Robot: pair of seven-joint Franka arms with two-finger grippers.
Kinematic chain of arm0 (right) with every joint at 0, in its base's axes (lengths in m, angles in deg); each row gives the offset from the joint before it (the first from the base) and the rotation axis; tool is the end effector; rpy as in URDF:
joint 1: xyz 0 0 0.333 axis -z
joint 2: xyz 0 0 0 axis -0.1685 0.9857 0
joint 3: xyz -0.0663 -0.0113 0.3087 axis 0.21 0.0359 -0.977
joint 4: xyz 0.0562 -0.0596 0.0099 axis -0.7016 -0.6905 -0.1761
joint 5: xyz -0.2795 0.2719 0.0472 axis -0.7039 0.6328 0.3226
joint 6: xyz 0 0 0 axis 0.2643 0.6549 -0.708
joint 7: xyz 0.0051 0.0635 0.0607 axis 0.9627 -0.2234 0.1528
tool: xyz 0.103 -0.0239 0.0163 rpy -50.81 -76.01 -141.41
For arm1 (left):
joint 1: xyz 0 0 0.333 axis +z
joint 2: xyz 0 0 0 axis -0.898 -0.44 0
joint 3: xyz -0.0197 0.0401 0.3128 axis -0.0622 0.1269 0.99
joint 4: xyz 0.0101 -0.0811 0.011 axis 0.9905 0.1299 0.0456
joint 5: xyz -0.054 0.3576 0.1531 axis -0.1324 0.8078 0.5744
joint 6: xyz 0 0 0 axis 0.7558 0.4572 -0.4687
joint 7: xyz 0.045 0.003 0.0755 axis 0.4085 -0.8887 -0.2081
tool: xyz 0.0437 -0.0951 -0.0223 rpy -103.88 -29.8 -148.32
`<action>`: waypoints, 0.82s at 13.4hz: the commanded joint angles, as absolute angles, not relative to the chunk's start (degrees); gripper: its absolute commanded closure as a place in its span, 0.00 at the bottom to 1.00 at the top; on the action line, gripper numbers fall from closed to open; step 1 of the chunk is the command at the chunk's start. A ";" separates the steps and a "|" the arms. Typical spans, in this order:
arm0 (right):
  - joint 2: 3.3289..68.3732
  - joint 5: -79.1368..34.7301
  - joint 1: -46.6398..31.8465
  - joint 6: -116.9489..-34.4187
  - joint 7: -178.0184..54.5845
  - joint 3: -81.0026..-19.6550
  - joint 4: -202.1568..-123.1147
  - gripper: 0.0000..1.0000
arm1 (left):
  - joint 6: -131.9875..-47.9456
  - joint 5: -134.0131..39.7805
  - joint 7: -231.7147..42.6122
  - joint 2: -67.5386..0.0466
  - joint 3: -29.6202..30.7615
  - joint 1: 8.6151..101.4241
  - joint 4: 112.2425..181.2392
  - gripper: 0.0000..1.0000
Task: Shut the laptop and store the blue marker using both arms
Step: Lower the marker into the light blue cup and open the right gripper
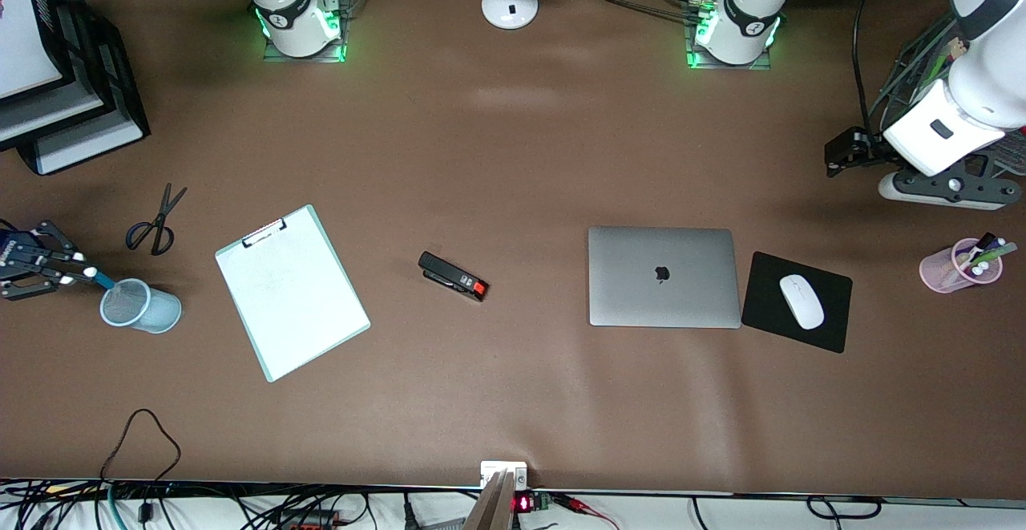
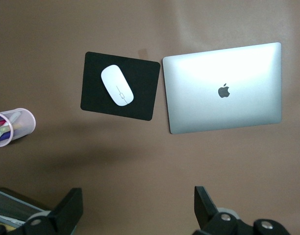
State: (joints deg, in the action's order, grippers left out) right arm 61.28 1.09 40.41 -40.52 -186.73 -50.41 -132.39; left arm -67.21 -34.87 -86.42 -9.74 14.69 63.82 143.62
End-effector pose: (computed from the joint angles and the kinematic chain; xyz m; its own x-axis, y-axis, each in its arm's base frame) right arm 0.6394 -0.3127 0.2835 0.0047 0.4202 0.9074 0.9879 -0.1425 0.0608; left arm 0.5625 -0.0352 0.5620 0.9919 -0.1063 -0.0693 -0.1100 -0.9926 -0.0521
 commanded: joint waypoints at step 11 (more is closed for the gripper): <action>65.82 2.12 40.55 -45.67 -190.36 -51.38 -129.88 1.00 | -66.85 -37.68 -84.41 -8.30 16.70 61.78 144.41 0.00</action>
State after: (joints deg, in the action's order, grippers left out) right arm 64.26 1.09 40.20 -45.50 -189.58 -50.87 -131.87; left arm -67.57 -37.36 -85.33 -9.30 16.38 62.06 143.99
